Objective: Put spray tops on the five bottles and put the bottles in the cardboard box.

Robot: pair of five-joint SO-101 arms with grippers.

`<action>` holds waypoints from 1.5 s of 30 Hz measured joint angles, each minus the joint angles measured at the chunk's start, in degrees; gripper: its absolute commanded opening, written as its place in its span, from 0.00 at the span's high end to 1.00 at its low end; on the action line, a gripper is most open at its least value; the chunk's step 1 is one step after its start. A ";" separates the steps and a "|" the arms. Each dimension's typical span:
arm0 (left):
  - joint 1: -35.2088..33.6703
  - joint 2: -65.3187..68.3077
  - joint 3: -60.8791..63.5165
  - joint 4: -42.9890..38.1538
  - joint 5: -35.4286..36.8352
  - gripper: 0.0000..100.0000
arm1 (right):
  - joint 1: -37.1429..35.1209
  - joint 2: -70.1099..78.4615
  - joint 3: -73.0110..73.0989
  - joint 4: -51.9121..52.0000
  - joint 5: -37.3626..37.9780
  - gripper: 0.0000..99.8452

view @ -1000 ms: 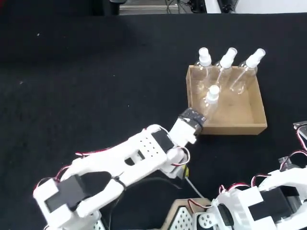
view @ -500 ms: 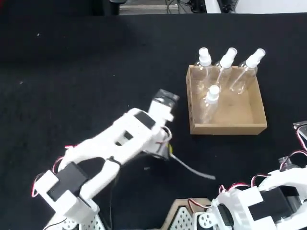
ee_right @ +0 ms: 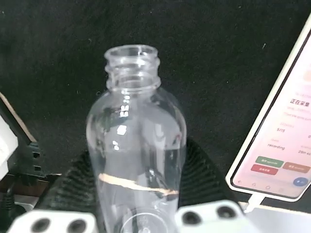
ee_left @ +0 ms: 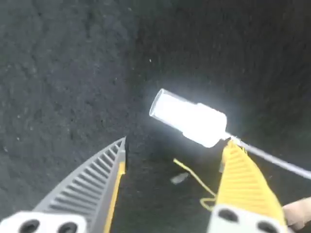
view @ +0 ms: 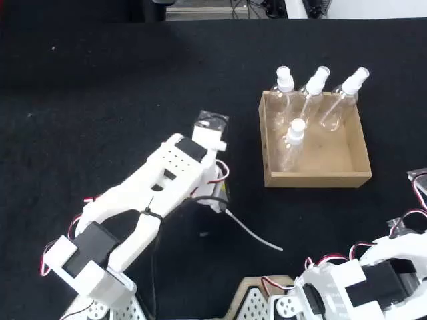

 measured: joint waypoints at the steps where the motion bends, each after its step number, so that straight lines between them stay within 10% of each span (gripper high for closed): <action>1: 0.00 0.00 -0.18 0.53 2.11 0.70 | 0.00 0.00 0.00 0.00 0.35 0.99; 45: -0.26 9.32 -4.57 -1.93 40.53 0.70 | -1.85 0.00 0.79 -0.44 1.14 0.99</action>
